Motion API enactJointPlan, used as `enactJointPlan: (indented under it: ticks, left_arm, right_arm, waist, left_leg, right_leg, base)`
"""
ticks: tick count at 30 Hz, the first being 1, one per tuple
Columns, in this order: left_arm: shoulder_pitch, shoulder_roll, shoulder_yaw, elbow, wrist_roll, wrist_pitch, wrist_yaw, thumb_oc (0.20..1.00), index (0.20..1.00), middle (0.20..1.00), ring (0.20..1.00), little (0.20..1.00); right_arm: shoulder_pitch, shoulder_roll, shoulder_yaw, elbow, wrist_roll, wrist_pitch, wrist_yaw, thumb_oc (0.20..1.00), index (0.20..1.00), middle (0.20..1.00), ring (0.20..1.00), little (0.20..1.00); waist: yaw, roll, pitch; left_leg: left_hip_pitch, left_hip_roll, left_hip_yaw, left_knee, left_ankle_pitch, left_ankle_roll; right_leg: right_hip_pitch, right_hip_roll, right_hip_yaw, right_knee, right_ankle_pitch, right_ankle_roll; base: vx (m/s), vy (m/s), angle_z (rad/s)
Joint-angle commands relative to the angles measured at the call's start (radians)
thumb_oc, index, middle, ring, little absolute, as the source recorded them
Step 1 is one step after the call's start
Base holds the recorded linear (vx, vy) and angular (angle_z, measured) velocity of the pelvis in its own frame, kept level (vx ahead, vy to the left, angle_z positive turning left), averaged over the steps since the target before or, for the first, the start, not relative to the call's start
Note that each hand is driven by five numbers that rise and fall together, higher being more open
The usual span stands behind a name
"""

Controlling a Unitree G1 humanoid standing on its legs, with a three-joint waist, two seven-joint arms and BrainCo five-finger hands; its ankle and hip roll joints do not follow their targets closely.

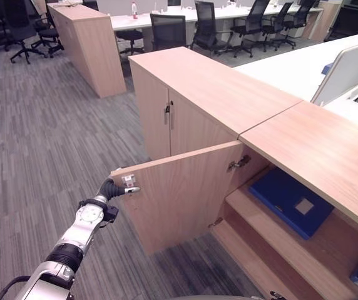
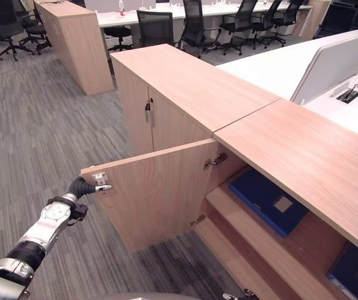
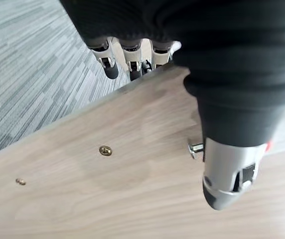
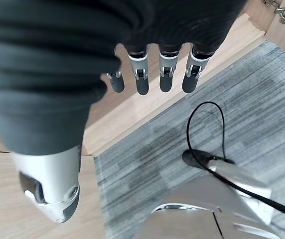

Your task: Put the empty folder in the office cabinet

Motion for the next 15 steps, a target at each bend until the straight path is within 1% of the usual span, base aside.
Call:
enactJointPlan:
  ticks: [1, 4, 9, 13, 15]
  left_arm:
    - [-0.040, -0.054, -0.073, -0.098, -0.019, -0.044, -0.085, 1.000, 1.000, 1.000, 1.000, 1.000]
    - [-0.009, -0.060, -0.092, -0.140, -0.024, -0.042, -0.110, 1.000, 1.000, 1.000, 1.000, 1.000]
    - [0.071, -0.039, -0.122, -0.269, -0.036, -0.044, -0.157, 1.000, 1.000, 1.000, 1.000, 1.000]
    - [0.131, -0.043, -0.139, -0.337, -0.053, -0.032, -0.187, 1.000, 1.000, 1.000, 1.000, 1.000]
    - [0.131, -0.043, -0.139, -0.338, -0.053, -0.031, -0.187, 1.000, 1.000, 1.000, 1.000, 1.000]
  right_arm:
    - [-0.067, -0.023, 0.013, 0.047, -0.030, -0.004, 0.002, 1.000, 1.000, 1.000, 1.000, 1.000]
    - [-0.071, -0.021, 0.011, 0.046, -0.032, -0.004, 0.001, 1.000, 1.000, 1.000, 1.000, 1.000]
    - [-0.081, -0.014, 0.004, 0.044, -0.030, -0.004, 0.003, 1.000, 1.000, 1.000, 1.000, 1.000]
    - [-0.080, -0.008, 0.002, 0.036, -0.030, -0.006, 0.001, 1.000, 1.000, 1.000, 1.000, 1.000]
    - [-0.079, -0.008, 0.002, 0.036, -0.030, -0.006, 0.001, 1.000, 1.000, 1.000, 1.000, 1.000]
  waist:
    - [-0.006, 0.013, -0.003]
    - [-0.005, 0.014, -0.002]
    - [0.002, 0.017, 0.002]
    - [0.003, 0.015, 0.008]
    - [0.004, 0.015, 0.008]
  left_leg:
    - [0.008, 0.033, 0.064, 0.011, -0.048, -0.051]
    - [0.010, 0.031, 0.063, 0.011, -0.051, -0.049]
    - [0.015, 0.028, 0.063, 0.011, -0.058, -0.046]
    - [0.011, 0.027, 0.071, 0.011, -0.060, -0.041]
    - [0.011, 0.027, 0.072, 0.011, -0.060, -0.041]
  right_leg:
    - [-0.068, -0.022, -0.012, 0.113, -0.026, 0.070]
    - [-0.068, -0.023, -0.012, 0.116, -0.027, 0.070]
    - [-0.067, -0.026, -0.016, 0.115, -0.025, 0.073]
    - [-0.070, -0.029, -0.011, 0.102, -0.013, 0.076]
    - [-0.071, -0.029, -0.010, 0.101, -0.013, 0.076]
  base:
    - [0.00, 0.000, 0.00]
    - [0.00, 0.000, 0.00]
    - [0.00, 0.000, 0.00]
    - [-0.01, 0.021, -0.04]
    - [-0.02, 0.012, -0.12]
